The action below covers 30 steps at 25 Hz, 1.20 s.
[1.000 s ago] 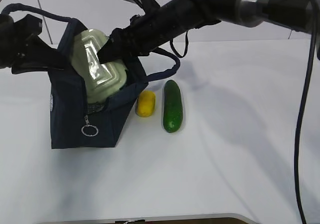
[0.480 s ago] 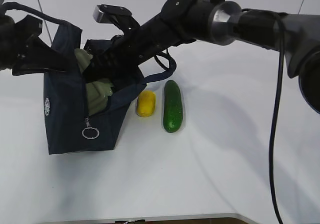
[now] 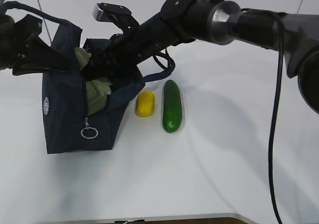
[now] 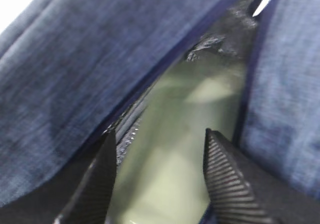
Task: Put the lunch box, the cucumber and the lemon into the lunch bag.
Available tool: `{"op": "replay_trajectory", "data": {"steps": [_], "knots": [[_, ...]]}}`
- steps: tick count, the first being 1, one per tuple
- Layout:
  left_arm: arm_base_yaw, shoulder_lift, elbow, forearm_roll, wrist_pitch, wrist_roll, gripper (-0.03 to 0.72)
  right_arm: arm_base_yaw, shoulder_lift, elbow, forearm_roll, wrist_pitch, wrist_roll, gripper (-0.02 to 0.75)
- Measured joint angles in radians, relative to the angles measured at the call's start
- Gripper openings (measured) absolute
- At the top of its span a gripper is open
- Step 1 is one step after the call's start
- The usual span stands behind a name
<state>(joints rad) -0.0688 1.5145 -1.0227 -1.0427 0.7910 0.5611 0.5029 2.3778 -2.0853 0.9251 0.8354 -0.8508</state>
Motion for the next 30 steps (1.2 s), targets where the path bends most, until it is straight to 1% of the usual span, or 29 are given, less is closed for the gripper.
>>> {"op": "replay_trajectory", "data": {"steps": [5, 11, 13, 19, 21, 24, 30], "knots": [[0.0, 0.0, 0.0, 0.011, 0.005, 0.0, -0.004, 0.0, 0.0, -0.011, 0.032, 0.024, 0.0, 0.446], [0.0, 0.0, 0.0, 0.017, 0.003, 0.0, -0.005, 0.0, 0.0, -0.019, 0.037, 0.069, 0.0, 0.447], [0.0, 0.0, 0.0, 0.033, -0.01, 0.0, -0.005, 0.0, 0.0, -0.039, 0.014, 0.104, 0.0, 0.447], [0.0, 0.0, 0.0, 0.056, -0.023, 0.0, -0.005, 0.001, 0.0, -0.183, -0.161, 0.254, 0.072, 0.447], [0.0, 0.0, 0.0, 0.076, -0.032, 0.0, -0.005, 0.001, 0.0, -0.233, -0.198, 0.301, 0.1, 0.447], [0.0, 0.0, 0.0, 0.121, -0.037, 0.0, -0.005, 0.001, -0.004, -0.28, -0.221, 0.346, 0.12, 0.447], [0.012, 0.0, 0.0, 0.141, -0.041, 0.0, -0.005, -0.001, -0.058, -0.29, -0.243, 0.389, 0.129, 0.447]]}}
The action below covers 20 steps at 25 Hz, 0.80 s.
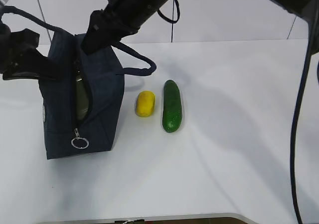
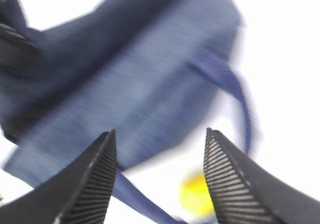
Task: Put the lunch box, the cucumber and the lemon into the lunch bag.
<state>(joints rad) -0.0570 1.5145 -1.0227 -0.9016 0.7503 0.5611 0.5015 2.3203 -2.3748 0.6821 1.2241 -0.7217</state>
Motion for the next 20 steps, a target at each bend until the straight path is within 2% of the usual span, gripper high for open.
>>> {"op": "replay_trajectory", "data": {"steps": [7, 14, 18, 20], "knots": [[0.044, 0.0, 0.0, 0.015, 0.004, 0.0, -0.005, -0.034, -0.064, 0.0, -0.169, 0.022, 0.053, 0.447], [0.089, 0.0, 0.0, 0.035, 0.043, 0.0, -0.005, -0.076, -0.115, 0.0, -0.324, 0.025, 0.207, 0.447], [0.114, -0.003, 0.0, 0.042, 0.071, 0.0, -0.005, -0.08, -0.119, 0.003, -0.478, 0.026, 0.327, 0.447], [0.125, -0.011, 0.0, 0.063, 0.079, 0.0, -0.005, -0.082, -0.12, 0.021, -0.517, 0.028, 0.371, 0.447]]}}
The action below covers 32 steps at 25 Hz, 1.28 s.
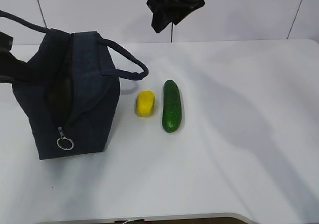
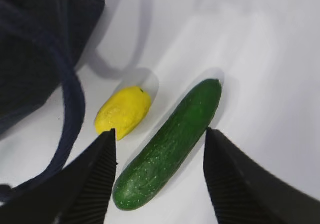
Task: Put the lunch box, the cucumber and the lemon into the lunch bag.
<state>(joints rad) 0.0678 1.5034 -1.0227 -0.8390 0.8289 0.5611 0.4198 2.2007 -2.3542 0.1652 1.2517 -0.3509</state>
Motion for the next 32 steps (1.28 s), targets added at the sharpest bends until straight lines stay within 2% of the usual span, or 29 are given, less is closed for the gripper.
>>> {"op": "replay_trajectory", "data": {"steps": [8, 16, 23, 32], "knots": [[0.05, -0.072, 0.0, 0.069, 0.002, 0.0, -0.005, 0.0, 0.004, 0.114, -0.017, 0.0, 0.139, 0.447], [0.05, -0.074, 0.0, 0.072, 0.004, 0.0, -0.005, 0.0, 0.083, 0.129, -0.138, -0.002, 0.396, 0.449], [0.05, -0.074, 0.0, 0.072, 0.004, 0.0, -0.005, 0.0, 0.123, 0.129, -0.154, -0.003, 0.542, 0.566], [0.05, -0.074, 0.0, 0.072, 0.006, 0.002, -0.005, 0.0, 0.188, 0.129, -0.147, -0.008, 0.658, 0.586]]}}
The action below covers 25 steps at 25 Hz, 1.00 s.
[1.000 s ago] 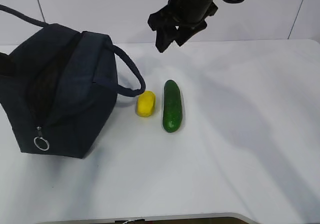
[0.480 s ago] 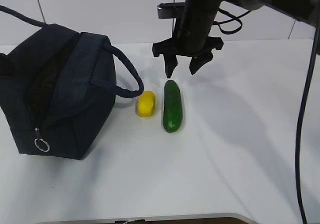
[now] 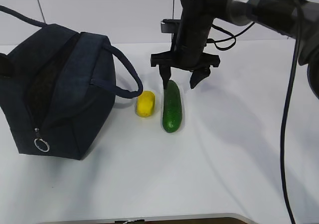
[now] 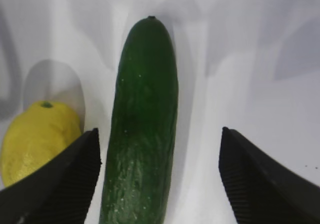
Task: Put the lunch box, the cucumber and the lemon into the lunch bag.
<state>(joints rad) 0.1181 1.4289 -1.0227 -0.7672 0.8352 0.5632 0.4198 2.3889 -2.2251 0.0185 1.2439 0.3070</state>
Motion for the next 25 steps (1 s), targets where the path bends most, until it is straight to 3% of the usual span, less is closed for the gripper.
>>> {"op": "replay_trajectory", "data": {"steps": [25], "knots": [[0.0, 0.0, 0.0, 0.0, 0.0, 0.0, -0.005, 0.0, 0.054, 0.0, 0.019, -0.087, 0.016, 0.587]]}}
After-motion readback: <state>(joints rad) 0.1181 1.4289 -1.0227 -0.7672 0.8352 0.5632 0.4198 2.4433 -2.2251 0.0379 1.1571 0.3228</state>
